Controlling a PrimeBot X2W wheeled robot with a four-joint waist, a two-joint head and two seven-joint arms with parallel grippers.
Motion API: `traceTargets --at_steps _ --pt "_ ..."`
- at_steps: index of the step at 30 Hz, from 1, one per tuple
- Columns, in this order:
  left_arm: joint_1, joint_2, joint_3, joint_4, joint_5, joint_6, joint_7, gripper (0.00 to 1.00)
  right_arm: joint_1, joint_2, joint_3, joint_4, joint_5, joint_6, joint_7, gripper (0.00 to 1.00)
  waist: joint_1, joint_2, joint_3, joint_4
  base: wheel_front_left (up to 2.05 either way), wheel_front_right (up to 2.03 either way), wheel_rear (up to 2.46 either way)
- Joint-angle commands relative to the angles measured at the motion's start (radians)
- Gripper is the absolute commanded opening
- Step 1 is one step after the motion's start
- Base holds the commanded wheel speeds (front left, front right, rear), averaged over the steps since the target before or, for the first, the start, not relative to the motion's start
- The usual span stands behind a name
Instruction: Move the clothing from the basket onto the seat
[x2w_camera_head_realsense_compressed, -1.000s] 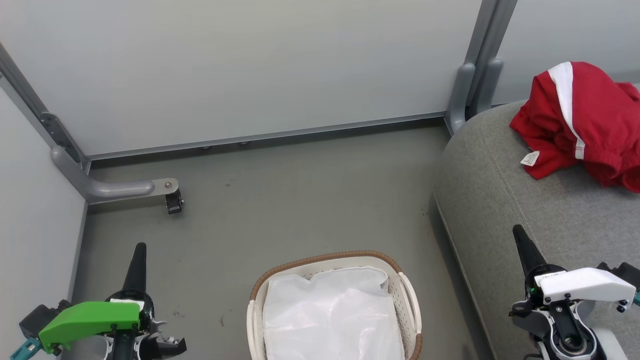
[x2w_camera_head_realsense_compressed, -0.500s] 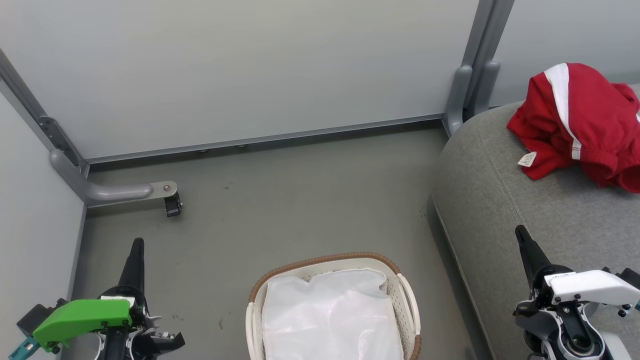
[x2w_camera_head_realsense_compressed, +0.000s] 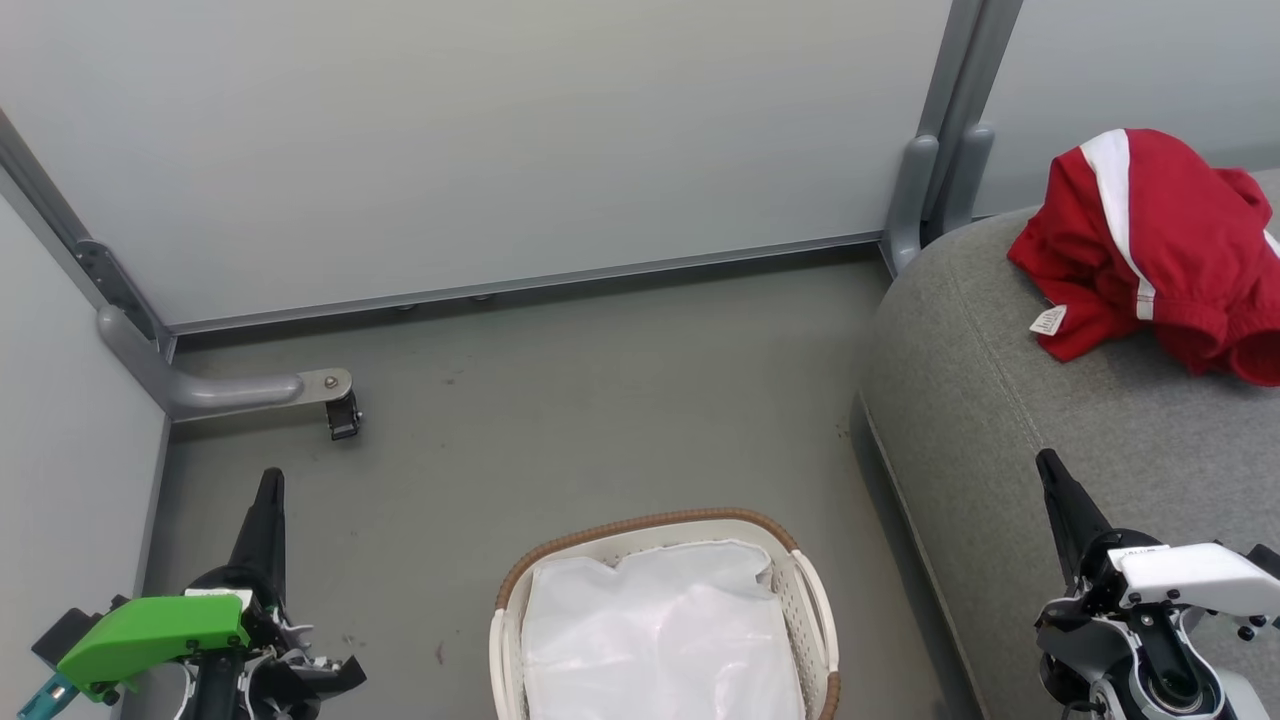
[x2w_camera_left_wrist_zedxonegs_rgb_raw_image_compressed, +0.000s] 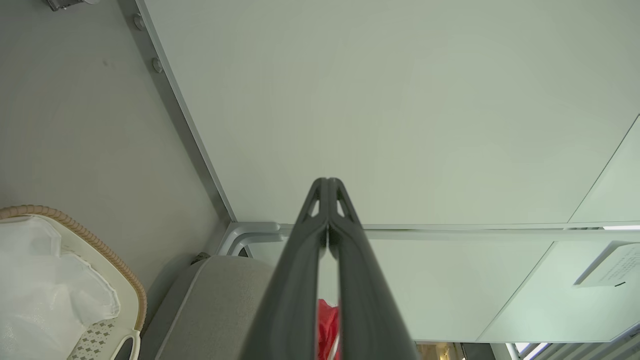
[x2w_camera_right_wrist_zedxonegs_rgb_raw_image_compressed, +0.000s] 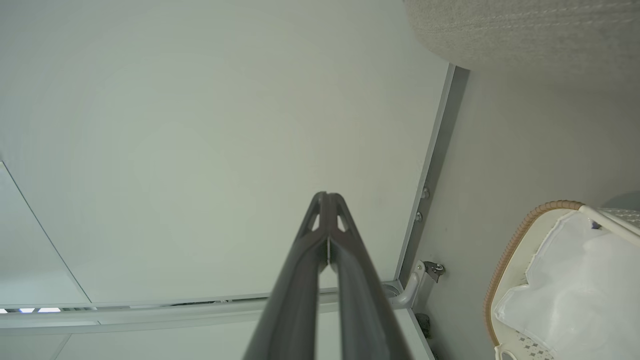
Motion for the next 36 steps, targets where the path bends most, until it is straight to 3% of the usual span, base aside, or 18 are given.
traceTargets --at_steps 1,36 --pt "-0.015 0.006 0.006 -0.004 -0.021 -0.006 0.006 0.0 0.011 -0.006 -0.005 -0.006 0.019 0.0 0.008 0.0 0.0 0.0019 -0.001 -0.001 0.0 0.0 0.0" --pt "-0.014 0.005 0.008 -0.004 -0.02 -0.005 0.009 0.0 0.011 -0.006 -0.005 -0.006 0.022 0.0 0.007 0.0 0.0 0.0019 -0.001 -0.001 0.0 0.0 0.0"
